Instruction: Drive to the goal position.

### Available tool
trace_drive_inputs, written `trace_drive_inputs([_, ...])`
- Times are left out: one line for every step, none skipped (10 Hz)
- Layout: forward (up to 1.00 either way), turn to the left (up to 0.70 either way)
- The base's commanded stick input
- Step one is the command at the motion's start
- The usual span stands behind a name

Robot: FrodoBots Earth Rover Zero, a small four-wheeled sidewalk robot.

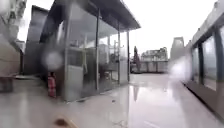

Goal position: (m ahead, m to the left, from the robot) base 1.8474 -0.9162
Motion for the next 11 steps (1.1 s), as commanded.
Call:
trace_drive_inputs([0.7,-0.27])
trace_drive_inputs([0.7,-0.27])
trace_drive_inputs([0.7,-0.27])
trace_drive_inputs([0.7,-0.27])
trace_drive_inputs([0.7,-0.27])
trace_drive_inputs([0.7,-0.27])
trace_drive_inputs([0.7,-0.04])
trace_drive_inputs([0.56,0.0])
trace_drive_inputs([0.39,0.0])
trace_drive_inputs([0.22,0.0])
trace_drive_inputs([0.06,0.0])
